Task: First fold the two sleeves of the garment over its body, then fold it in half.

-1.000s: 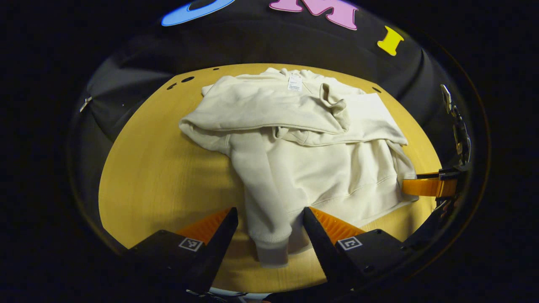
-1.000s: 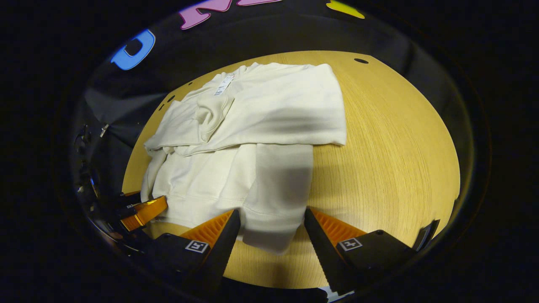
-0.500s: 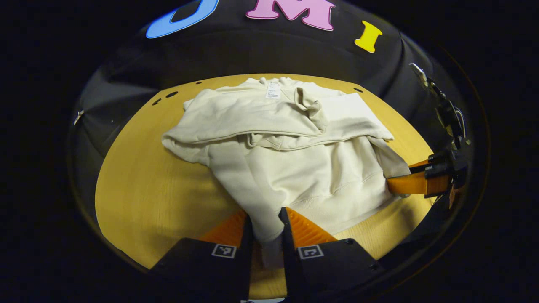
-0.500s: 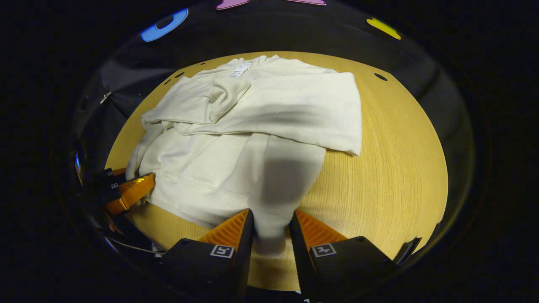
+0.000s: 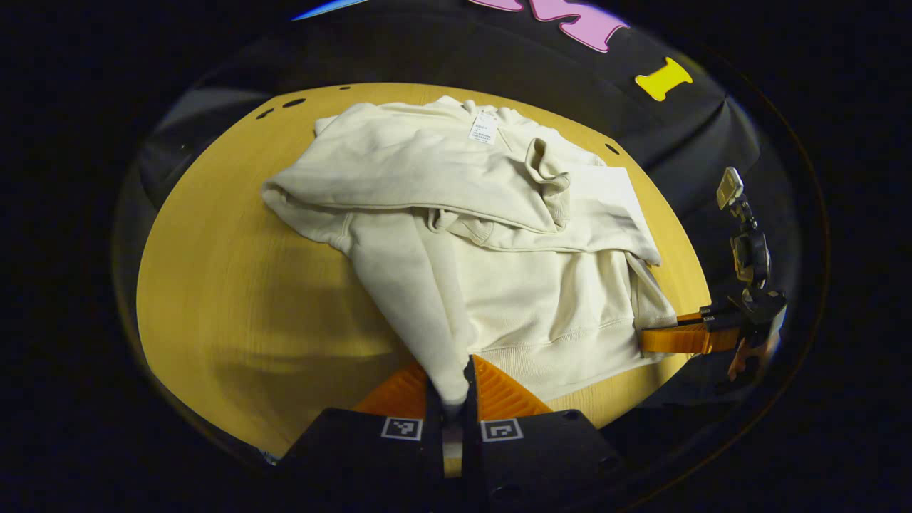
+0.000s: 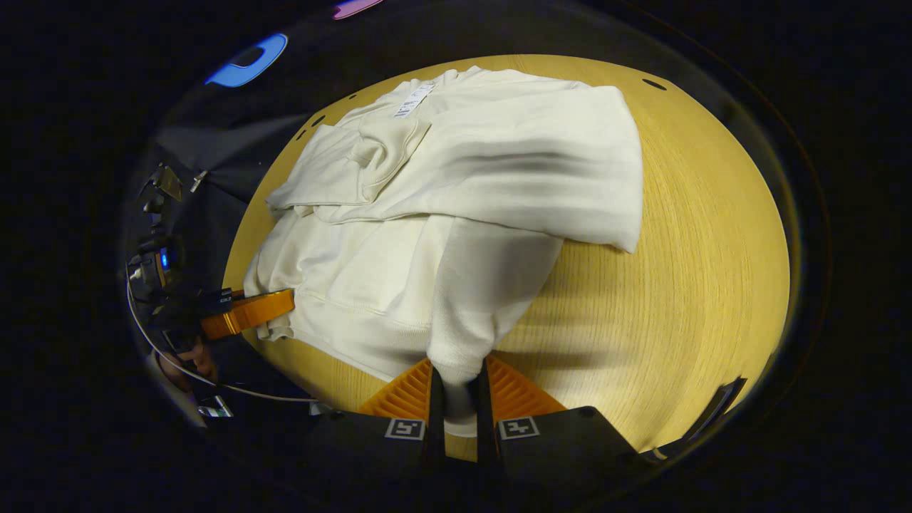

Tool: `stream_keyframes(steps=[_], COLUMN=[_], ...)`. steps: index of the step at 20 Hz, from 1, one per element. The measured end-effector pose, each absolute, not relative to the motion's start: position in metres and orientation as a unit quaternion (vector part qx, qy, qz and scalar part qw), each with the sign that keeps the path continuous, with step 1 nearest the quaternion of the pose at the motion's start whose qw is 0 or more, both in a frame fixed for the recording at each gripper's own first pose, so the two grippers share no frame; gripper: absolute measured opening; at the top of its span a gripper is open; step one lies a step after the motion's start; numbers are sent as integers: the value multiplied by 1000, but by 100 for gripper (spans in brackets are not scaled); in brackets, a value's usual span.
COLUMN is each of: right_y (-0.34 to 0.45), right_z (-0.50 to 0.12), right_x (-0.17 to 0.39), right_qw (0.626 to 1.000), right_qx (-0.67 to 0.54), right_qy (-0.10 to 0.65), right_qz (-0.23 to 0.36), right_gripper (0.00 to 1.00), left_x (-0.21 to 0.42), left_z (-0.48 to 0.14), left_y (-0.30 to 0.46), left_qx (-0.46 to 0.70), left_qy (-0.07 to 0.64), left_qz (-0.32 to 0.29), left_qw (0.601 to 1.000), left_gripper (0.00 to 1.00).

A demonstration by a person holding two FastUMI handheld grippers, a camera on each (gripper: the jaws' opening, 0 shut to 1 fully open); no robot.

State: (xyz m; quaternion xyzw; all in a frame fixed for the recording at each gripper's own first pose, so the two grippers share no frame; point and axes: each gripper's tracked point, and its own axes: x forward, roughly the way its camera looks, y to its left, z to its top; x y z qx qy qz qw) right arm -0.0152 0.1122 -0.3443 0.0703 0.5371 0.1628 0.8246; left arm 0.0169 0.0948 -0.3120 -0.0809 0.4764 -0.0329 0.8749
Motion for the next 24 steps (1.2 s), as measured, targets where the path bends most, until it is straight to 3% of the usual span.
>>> stream_keyframes(steps=[5, 11, 24], right_y=[111, 110, 119], right_z=[-318, -273, -188], right_x=[-11, 0, 97], right_qw=[837, 853, 905], right_qx=[53, 76, 158], right_qy=[512, 477, 357], right_qz=[186, 196, 167], right_gripper=[22, 22, 22], left_x=[18, 30, 97], left_z=[-297, -243, -170], left_y=[92, 88, 101], left_qx=[-85, -36, -70], left_qy=[474, 421, 353], left_qz=[-46, -62, -18], left_qw=[875, 904, 933], left_gripper=[14, 13, 12])
